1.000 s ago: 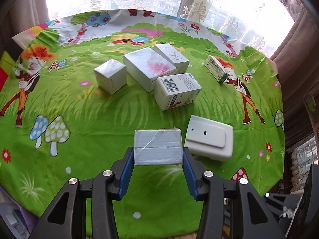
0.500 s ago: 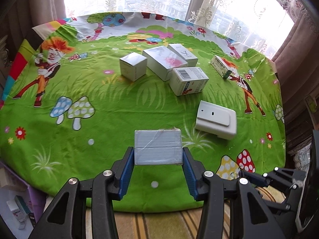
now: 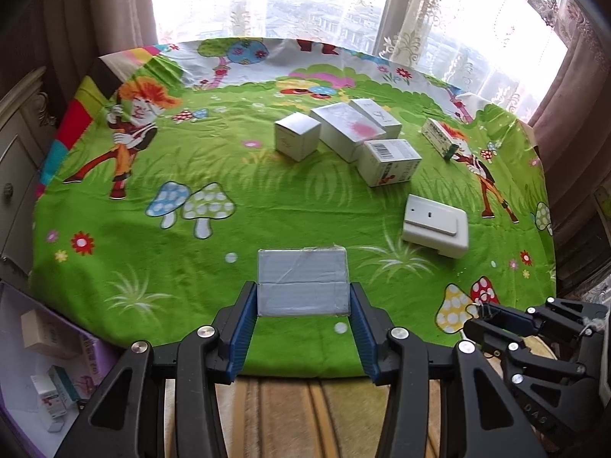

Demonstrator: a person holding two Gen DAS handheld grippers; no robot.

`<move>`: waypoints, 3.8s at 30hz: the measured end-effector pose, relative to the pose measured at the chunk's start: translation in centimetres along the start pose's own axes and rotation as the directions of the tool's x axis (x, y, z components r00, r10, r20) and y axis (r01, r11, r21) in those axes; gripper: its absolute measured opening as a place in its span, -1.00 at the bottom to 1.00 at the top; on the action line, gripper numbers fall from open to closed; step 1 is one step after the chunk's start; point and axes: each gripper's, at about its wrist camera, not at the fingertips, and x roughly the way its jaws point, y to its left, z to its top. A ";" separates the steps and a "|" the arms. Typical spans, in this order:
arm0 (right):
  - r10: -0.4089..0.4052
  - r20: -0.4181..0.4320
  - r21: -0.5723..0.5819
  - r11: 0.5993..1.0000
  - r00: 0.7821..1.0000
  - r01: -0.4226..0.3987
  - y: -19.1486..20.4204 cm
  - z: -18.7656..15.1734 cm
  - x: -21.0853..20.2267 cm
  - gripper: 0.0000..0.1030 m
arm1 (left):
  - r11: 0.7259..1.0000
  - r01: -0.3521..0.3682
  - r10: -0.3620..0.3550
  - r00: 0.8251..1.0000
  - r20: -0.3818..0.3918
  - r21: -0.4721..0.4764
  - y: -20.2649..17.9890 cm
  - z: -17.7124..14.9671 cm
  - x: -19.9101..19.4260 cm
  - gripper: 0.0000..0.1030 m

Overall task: Organize rigid objects
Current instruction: 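Carry the binder clip and wrapped box into the purple box while both tools open, then move both open tools back over the remaining boxes on the bed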

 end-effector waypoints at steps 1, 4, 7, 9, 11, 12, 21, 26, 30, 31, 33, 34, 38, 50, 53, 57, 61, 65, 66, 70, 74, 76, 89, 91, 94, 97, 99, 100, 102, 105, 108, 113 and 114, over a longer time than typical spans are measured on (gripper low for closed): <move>0.005 0.002 -0.002 1.000 1.000 -0.005 0.2 0.1 -0.1 -0.55 | 1.000 -0.005 0.005 1.000 0.003 -0.002 0.2 -0.1 -0.2 -0.07; 0.021 0.006 -0.020 1.000 1.000 -0.021 1.4 0.5 -0.4 -0.55 | 1.000 -0.030 0.030 0.999 0.015 -0.003 1.1 -0.4 -0.8 -0.07; 0.043 0.001 -0.036 0.998 0.999 -0.043 2.6 0.8 -0.5 -0.55 | 0.999 -0.039 0.039 0.999 0.021 -0.028 2.4 -0.8 -1.4 -0.07; 0.070 -0.004 -0.050 0.996 0.998 -0.070 3.7 1.2 -0.4 -0.55 | 0.998 -0.049 0.050 0.998 0.023 -0.047 3.5 -1.0 -1.8 -0.07; 0.099 -0.008 -0.060 0.993 0.995 -0.099 4.9 1.5 -0.5 -0.55 | 0.995 -0.070 0.072 0.997 0.026 -0.075 5.0 -1.3 -2.3 -0.07; 0.115 -0.006 -0.075 0.991 0.993 -0.115 5.9 1.9 -0.5 -0.55 | 0.993 -0.077 0.079 0.997 0.026 -0.087 5.8 -1.4 -2.6 -0.07; 0.235 -0.029 -0.205 0.950 0.971 -0.236 14.4 4.1 -0.1 -0.55 | 0.958 -0.191 0.199 0.980 0.017 -0.216 14.2 -3.5 -5.3 -0.07; 0.279 -0.059 -0.273 0.919 0.959 -0.284 19.1 4.8 0.5 -0.55 | 0.930 -0.247 0.254 0.967 -0.011 -0.274 18.4 -5.4 -6.2 -0.07; 0.310 -0.071 -0.292 0.902 0.948 -0.317 22.0 5.3 0.9 -0.55 | 0.908 -0.277 0.284 0.959 -0.025 -0.315 21.0 -6.7 -6.7 -0.07; 0.315 -0.074 -0.292 0.900 0.946 -0.323 22.4 5.3 1.0 -0.55 | 0.903 -0.285 0.292 0.956 -0.028 -0.323 21.5 -6.9 -6.8 -0.07; 0.324 -0.086 -0.296 0.895 0.942 -0.335 23.9 5.3 1.5 -0.55 | 0.893 -0.297 0.305 0.952 -0.033 -0.338 22.4 -7.3 -7.0 -0.07; 0.326 -0.090 -0.299 0.893 0.941 -0.338 24.4 5.3 1.7 -0.55 | 0.890 -0.301 0.308 0.951 -0.035 -0.343 22.7 -7.4 -7.0 -0.07; 0.340 -0.108 -0.302 0.884 0.934 -0.357 26.7 5.2 2.7 -0.55 | 0.872 -0.340 0.346 0.937 -0.047 -0.352 23.7 -7.8 -7.1 -0.07; 0.412 -0.145 -0.361 0.825 0.900 -0.436 31.5 5.1 4.1 -0.55 | 0.818 -0.418 0.418 0.904 -0.089 -0.396 26.2 -9.2 -7.6 -0.07; 0.426 -0.172 -0.375 0.805 0.888 -0.459 32.3 4.8 4.6 -0.55 | 0.799 -0.434 0.429 0.896 -0.113 -0.416 26.8 -9.5 -7.5 -0.06; 0.428 -0.184 -0.360 0.808 0.885 -0.466 32.0 4.6 4.8 -0.50 | 0.799 -0.421 0.409 0.904 -0.125 -0.429 27.0 -9.9 -7.2 0.13; 0.423 -0.176 -0.344 0.820 0.889 -0.458 31.1 4.7 4.7 -0.23 | 0.809 -0.409 0.396 0.910 -0.121 -0.422 26.5 -9.6 -7.0 0.19; 0.394 -0.148 -0.327 0.846 0.907 -0.421 29.0 4.9 4.3 -0.05 | 0.832 -0.380 0.371 0.923 -0.103 -0.405 25.4 -9.0 -6.9 0.22; 0.388 -0.143 -0.324 0.851 0.910 -0.414 28.5 4.9 4.2 -0.03 | 0.836 -0.375 0.367 0.925 -0.100 -0.400 25.1 -8.9 -6.8 0.23; 0.319 -0.097 -0.333 0.882 0.943 -0.333 25.8 5.3 3.8 0.15 | 0.855 -0.351 0.342 0.935 -0.095 -0.381 23.9 -8.4 -6.2 0.25; 0.245 -0.053 -0.330 0.911 0.968 -0.249 22.4 5.5 3.5 0.33 | 0.869 -0.336 0.325 0.941 -0.092 -0.364 22.8 -7.9 -5.7 0.25; 0.215 -0.035 -0.319 0.923 0.976 -0.214 20.8 5.6 3.5 0.44 | 0.877 -0.330 0.320 0.943 -0.090 -0.350 22.2 -7.6 -5.4 0.25; 0.027 -0.030 -0.336 0.941 0.999 -0.036 7.3 6.4 4.6 0.67 | 0.918 -0.266 0.259 0.964 -0.062 -0.295 19.1 -5.5 -5.0 0.39; -0.010 -0.035 -0.355 0.935 0.999 -0.003 5.1 6.7 4.8 0.67 | 0.925 -0.253 0.246 0.967 -0.058 -0.285 18.6 -5.3 -4.8 0.40; -0.066 -0.042 -0.349 0.936 0.997 0.047 1.4 7.3 5.3 0.71 | 0.941 -0.219 0.214 0.976 -0.050 -0.258 17.4 -4.6 -4.5 0.43; -0.100 -0.062 -0.344 0.936 0.993 0.073 -1.7 7.8 6.1 0.72 | 0.956 -0.196 0.193 0.981 -0.037 -0.216 15.9 -3.7 -4.4 0.47; -0.100 -0.071 -0.354 0.933 0.992 0.069 -2.8 7.9 6.6 0.74 | 0.965 -0.182 0.180 0.983 -0.027 -0.191 14.9 -3.1 -4.4 0.49; -0.091 -0.082 -0.353 0.934 0.992 0.056 -3.3 8.0 6.9 0.77 | 0.968 -0.177 0.175 0.984 -0.024 -0.180 14.5 -2.8 -4.3 0.50; -0.074 -0.108 -0.352 0.936 0.991 0.031 -4.0 7.8 7.5 0.77 | 0.974 -0.167 0.167 0.986 -0.018 -0.153 13.4 -2.1 -4.2 0.50; -0.073 -0.123 -0.373 0.928 0.990 0.022 -4.5 7.8 8.5 0.77 | 0.982 -0.154 0.153 0.988 -0.016 -0.110 12.0 -1.2 -3.7 0.51; -0.067 -0.151 -0.365 0.931 0.986 0.007 -5.1 7.9 9.9 0.77 | 0.988 -0.139 0.138 0.990 -0.014 -0.071 10.6 -0.4 -3.2 0.51; -0.001 -0.160 -0.297 0.954 0.987 -0.047 -6.2 8.2 10.7 0.69 | 0.993 -0.116 0.116 0.993 -0.013 -0.001 8.4 0.9 -2.2 0.51; 0.029 -0.158 -0.275 0.959 0.987 -0.072 -6.4 8.1 10.6 0.63 | 0.993 -0.114 0.114 0.993 -0.015 0.007 8.1 1.1 -1.9 0.51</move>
